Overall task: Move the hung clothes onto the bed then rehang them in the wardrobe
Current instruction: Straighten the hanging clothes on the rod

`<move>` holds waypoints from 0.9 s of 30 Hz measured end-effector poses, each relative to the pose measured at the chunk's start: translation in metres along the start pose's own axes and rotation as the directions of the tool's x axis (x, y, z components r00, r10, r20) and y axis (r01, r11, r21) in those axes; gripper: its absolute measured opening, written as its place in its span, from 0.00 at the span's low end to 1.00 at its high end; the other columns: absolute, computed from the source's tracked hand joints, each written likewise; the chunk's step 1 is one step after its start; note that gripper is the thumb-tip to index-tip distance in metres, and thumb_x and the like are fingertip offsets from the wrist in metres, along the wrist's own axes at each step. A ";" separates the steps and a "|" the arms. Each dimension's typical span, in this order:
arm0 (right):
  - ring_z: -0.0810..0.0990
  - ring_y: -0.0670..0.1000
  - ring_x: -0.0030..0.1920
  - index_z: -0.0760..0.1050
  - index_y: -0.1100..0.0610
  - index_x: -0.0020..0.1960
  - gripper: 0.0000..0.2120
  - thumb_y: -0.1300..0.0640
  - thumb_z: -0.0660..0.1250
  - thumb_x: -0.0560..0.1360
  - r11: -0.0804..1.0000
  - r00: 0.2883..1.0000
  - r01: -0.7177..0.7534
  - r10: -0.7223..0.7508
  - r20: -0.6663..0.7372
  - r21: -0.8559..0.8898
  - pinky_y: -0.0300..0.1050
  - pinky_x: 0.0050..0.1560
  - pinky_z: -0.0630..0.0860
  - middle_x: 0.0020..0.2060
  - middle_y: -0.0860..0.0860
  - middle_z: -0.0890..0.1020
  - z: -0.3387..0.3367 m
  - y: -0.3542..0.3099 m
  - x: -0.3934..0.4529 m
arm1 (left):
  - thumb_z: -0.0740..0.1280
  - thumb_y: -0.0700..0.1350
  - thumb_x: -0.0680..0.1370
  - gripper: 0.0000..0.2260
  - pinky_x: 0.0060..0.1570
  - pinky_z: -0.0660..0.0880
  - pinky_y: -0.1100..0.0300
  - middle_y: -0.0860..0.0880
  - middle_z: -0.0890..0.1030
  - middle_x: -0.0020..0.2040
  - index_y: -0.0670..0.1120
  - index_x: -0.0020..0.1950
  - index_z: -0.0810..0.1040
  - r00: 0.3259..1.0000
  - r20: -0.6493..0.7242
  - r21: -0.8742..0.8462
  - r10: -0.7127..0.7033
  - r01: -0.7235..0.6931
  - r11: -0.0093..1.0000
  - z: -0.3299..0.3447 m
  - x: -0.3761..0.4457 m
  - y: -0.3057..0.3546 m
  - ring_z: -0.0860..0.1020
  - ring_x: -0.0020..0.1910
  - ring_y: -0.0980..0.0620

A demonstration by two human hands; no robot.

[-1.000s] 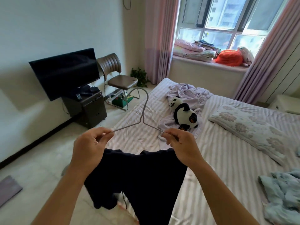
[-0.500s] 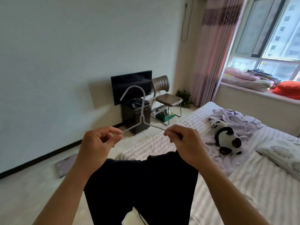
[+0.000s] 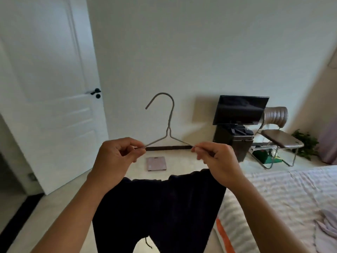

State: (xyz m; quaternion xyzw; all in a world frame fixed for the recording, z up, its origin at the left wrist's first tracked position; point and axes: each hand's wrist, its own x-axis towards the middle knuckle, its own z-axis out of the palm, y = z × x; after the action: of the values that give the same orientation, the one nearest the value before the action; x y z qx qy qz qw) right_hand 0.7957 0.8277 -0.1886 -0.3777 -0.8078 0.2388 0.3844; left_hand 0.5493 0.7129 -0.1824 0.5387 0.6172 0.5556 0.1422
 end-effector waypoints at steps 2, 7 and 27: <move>0.81 0.48 0.37 0.84 0.49 0.47 0.05 0.55 0.69 0.78 0.999 0.997 0.029 -0.032 0.072 0.035 0.46 0.43 0.79 0.34 0.43 0.82 0.036 -0.025 0.010 | 0.74 0.40 0.73 0.06 0.38 0.72 0.70 0.49 0.80 0.30 0.52 0.42 0.85 0.998 -0.063 0.020 -0.020 0.022 1.000 -0.043 -0.012 -0.010 0.78 0.32 0.54; 0.81 0.46 0.37 0.83 0.46 0.45 0.05 0.53 0.69 0.77 0.977 0.959 0.127 -0.165 0.229 0.173 0.41 0.42 0.79 0.35 0.41 0.83 0.122 -0.098 0.035 | 0.74 0.41 0.73 0.07 0.37 0.74 0.69 0.47 0.81 0.32 0.53 0.40 0.85 0.957 -0.274 0.111 -0.093 0.128 0.986 -0.135 -0.043 -0.028 0.78 0.32 0.53; 0.81 0.45 0.40 0.83 0.47 0.45 0.05 0.54 0.69 0.78 0.587 0.427 0.479 -0.805 0.412 0.653 0.37 0.42 0.78 0.37 0.40 0.81 0.399 -0.354 0.082 | 0.73 0.37 0.74 0.07 0.33 0.71 0.71 0.51 0.80 0.29 0.50 0.41 0.85 0.508 -0.853 0.159 -0.123 0.476 0.865 -0.390 -0.150 -0.044 0.74 0.27 0.61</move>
State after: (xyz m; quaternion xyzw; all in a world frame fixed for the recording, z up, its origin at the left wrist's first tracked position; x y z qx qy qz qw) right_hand 0.2906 0.6417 -0.1486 0.1843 -0.8918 0.3617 0.1998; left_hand 0.2821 0.3907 -0.1489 0.1167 0.7898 0.5776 -0.1703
